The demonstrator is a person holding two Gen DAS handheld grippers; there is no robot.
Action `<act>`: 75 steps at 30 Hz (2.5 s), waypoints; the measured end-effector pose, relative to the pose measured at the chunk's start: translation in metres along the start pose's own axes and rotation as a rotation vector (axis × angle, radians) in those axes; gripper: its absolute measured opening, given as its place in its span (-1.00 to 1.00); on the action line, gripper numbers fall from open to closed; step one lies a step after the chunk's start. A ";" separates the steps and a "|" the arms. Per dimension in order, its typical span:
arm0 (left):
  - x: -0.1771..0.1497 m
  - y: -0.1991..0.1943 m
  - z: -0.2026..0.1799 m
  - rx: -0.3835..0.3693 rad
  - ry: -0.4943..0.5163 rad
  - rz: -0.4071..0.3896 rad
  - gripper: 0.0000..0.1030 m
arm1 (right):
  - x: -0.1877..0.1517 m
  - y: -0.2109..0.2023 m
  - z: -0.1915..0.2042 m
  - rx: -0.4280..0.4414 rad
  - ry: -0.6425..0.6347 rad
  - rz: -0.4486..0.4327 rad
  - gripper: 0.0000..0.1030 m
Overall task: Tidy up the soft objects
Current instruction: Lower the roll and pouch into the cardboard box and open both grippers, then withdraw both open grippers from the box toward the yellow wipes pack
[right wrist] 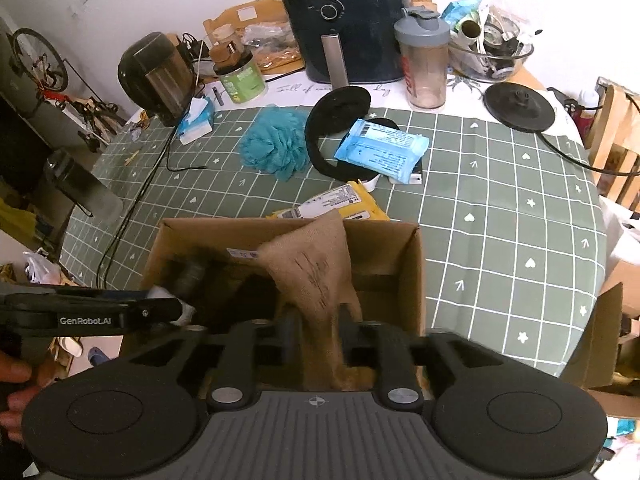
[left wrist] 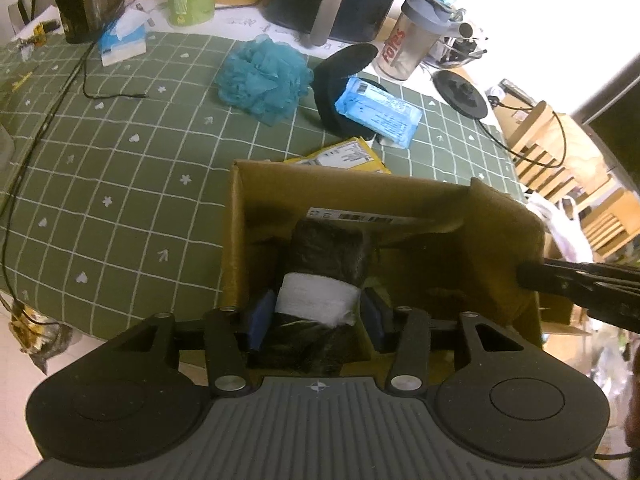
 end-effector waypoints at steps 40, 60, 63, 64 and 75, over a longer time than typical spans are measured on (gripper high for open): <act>0.015 -0.032 0.022 0.003 0.038 -0.188 0.13 | 0.012 -0.001 -0.003 -0.120 -0.050 -0.036 1.00; 0.042 -0.021 0.017 0.013 0.089 -0.190 0.13 | 0.042 0.001 -0.040 -0.186 -0.039 -0.038 1.00; 0.049 -0.019 0.016 0.027 0.095 -0.187 0.13 | 0.048 0.002 -0.043 -0.187 -0.038 -0.040 1.00; 0.052 -0.019 0.016 0.032 0.098 -0.185 0.13 | 0.050 0.003 -0.045 -0.187 -0.039 -0.040 1.00; 0.076 -0.009 0.007 0.118 0.163 -0.147 0.13 | 0.066 0.015 -0.051 -0.185 -0.068 -0.016 1.00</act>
Point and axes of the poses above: each gripper's, at about its wrist camera, not at the fingertips, and y roughly the way its jaws point, z to its left, x to its top, the point moved 7 cm from there along y, roughly the way its jaws point, and after that the axes turned 5 degrees about x, right-handed, at the moved point
